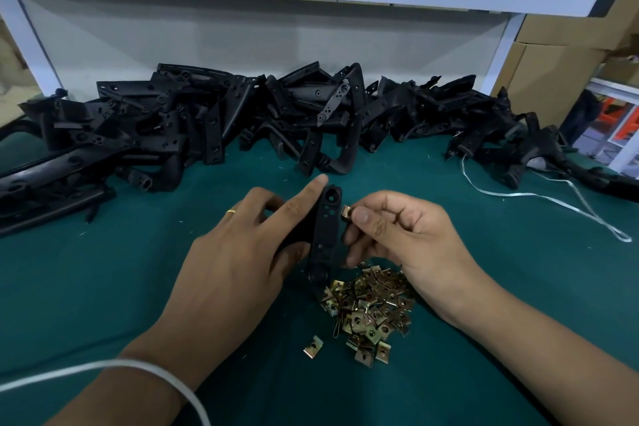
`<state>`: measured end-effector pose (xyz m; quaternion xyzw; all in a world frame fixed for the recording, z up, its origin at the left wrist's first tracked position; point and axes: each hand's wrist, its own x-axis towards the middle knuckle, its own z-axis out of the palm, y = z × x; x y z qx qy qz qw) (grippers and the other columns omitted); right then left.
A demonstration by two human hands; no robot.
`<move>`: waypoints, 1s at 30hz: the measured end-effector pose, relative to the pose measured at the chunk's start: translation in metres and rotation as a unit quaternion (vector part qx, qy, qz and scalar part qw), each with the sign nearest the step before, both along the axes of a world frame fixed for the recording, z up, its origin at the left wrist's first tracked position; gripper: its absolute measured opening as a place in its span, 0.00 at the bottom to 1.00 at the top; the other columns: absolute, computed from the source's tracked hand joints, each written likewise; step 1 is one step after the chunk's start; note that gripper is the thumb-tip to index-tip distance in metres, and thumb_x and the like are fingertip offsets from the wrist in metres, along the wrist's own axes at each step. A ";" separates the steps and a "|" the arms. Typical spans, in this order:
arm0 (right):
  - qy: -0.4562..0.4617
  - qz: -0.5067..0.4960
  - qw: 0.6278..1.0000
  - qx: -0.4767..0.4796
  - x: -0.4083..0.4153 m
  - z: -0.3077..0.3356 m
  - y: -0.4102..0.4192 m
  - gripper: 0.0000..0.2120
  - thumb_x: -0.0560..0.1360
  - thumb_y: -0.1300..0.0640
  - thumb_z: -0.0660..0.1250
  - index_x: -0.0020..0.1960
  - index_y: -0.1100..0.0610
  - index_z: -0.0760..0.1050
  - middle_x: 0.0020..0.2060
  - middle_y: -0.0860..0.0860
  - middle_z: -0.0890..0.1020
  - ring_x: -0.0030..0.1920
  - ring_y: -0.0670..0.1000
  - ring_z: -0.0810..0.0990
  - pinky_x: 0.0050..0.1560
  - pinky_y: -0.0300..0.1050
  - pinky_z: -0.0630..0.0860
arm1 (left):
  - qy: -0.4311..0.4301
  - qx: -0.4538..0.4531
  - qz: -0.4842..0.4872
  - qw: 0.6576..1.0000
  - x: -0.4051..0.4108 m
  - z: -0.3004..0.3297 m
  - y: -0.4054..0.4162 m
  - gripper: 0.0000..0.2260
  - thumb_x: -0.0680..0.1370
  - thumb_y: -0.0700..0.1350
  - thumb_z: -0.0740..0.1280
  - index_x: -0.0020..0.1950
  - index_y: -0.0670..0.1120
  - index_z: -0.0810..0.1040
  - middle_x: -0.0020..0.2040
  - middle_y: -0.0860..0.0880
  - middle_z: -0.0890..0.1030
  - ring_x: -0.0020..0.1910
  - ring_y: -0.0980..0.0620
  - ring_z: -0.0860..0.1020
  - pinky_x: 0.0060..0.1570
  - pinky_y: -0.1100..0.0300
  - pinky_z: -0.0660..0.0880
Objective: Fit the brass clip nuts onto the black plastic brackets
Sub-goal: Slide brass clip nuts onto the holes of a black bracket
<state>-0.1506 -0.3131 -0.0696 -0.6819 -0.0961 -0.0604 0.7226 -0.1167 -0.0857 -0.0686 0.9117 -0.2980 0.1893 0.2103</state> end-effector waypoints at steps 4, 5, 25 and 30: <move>0.004 -0.001 1.000 -0.006 0.000 0.001 0.000 0.06 0.79 0.56 0.71 0.50 0.58 0.84 0.41 0.59 0.85 0.36 0.58 0.85 0.41 0.46 0.83 | -0.005 0.005 -0.007 1.000 0.001 -0.001 0.000 0.34 0.77 0.54 0.65 0.81 0.67 0.55 0.56 0.56 0.72 0.47 0.52 0.75 0.34 0.49 0.79; 0.004 0.000 1.000 -0.009 -0.001 0.001 0.000 0.06 0.79 0.56 0.71 0.50 0.59 0.84 0.41 0.59 0.85 0.36 0.58 0.85 0.41 0.46 0.83 | -0.005 0.007 -0.009 1.000 0.001 -0.001 0.000 0.34 0.77 0.54 0.65 0.81 0.67 0.55 0.57 0.56 0.72 0.47 0.52 0.75 0.34 0.49 0.80; -0.012 0.034 0.999 -0.017 -0.009 0.005 0.000 0.05 0.77 0.56 0.74 0.44 0.56 0.84 0.35 0.58 0.84 0.28 0.55 0.82 0.33 0.39 0.78 | -0.011 -0.013 -0.076 0.997 0.001 -0.002 0.001 0.33 0.78 0.50 0.63 0.81 0.66 0.58 0.60 0.54 0.73 0.49 0.49 0.74 0.37 0.47 0.79; 0.003 0.016 0.999 -0.029 -0.009 0.005 0.001 0.07 0.75 0.52 0.75 0.43 0.56 0.84 0.35 0.58 0.84 0.29 0.55 0.81 0.34 0.45 0.80 | -0.036 0.015 -0.046 0.998 -0.004 0.002 -0.003 0.32 0.78 0.48 0.65 0.80 0.64 0.62 0.58 0.52 0.74 0.48 0.47 0.75 0.34 0.51 0.77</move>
